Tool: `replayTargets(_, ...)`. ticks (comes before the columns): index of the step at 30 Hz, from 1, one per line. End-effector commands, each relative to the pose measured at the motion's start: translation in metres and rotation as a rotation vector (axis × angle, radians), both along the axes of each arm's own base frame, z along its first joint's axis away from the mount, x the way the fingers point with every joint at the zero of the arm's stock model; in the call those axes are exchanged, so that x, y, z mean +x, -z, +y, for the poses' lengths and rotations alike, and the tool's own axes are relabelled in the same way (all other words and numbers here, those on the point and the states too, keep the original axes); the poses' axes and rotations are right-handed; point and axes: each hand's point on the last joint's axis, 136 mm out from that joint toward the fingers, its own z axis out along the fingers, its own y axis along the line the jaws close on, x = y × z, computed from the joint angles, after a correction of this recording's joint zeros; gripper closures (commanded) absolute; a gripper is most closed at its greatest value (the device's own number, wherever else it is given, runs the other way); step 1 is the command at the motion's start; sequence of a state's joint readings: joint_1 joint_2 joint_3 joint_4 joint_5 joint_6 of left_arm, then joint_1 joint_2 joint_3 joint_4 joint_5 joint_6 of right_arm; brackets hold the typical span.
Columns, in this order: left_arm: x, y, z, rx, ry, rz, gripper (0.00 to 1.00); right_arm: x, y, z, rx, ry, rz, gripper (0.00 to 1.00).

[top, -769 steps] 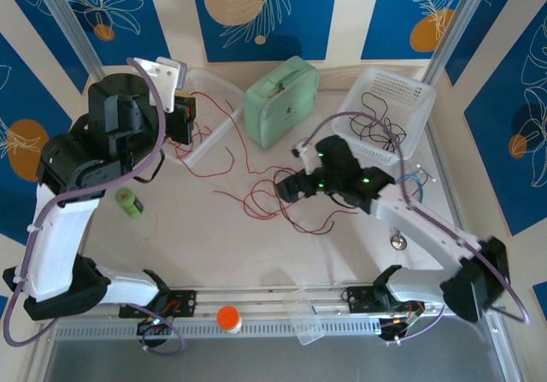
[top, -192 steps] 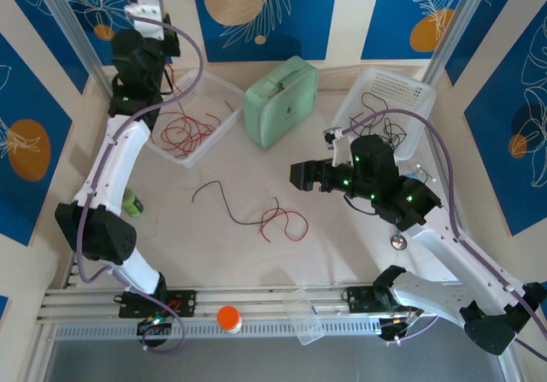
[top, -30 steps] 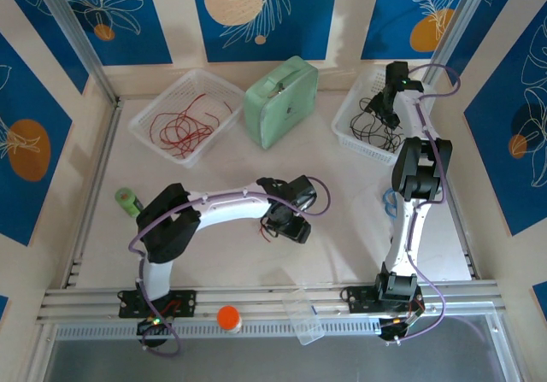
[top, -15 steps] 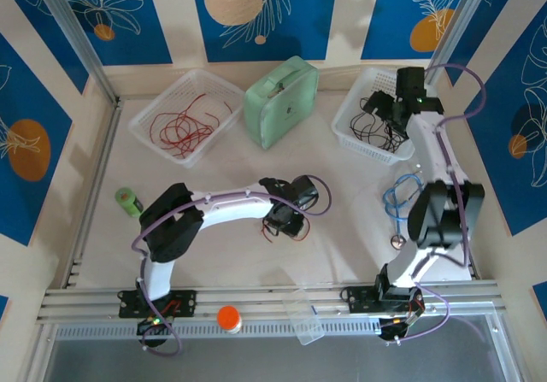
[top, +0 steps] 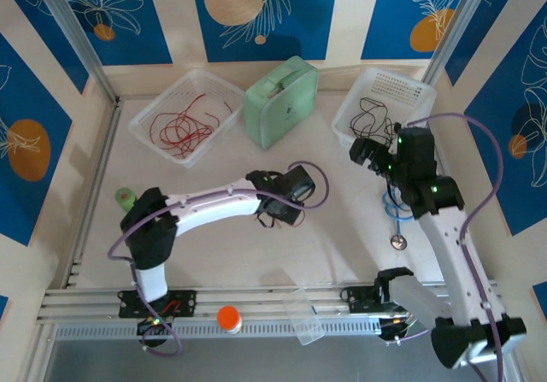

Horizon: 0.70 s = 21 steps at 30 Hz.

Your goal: Untangle the cables

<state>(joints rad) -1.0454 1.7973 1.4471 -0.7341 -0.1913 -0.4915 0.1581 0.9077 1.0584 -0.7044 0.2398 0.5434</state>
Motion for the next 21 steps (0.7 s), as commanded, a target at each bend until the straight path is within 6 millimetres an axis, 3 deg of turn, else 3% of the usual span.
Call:
replayTargets(1,0.016,-0.079,0.016,-0.034,0.006,-0.137,1.0,-0.03,0.024,0.02,0.077,-0.066,0.079,0.0)
replayTargets(8,0.035,-0.196,0.065,-0.005,-0.042,-0.298,1.0,-0.06,0.051,0.051,0.114,-0.139,0.163,0.0)
replayTargets(13,0.059,-0.267,0.117,-0.011,-0.138,-0.422,1.0,-0.064,0.045,0.065,0.109,-0.182,0.158,0.01)
replayTargets(18,0.092,-0.302,0.167,-0.043,-0.264,-0.491,1.0,-0.068,0.031,0.076,0.106,-0.228,0.137,0.01)
replayTargets(21,0.119,-0.302,0.197,-0.043,-0.354,-0.492,1.0,-0.073,0.025,0.083,0.112,-0.271,0.142,0.01)
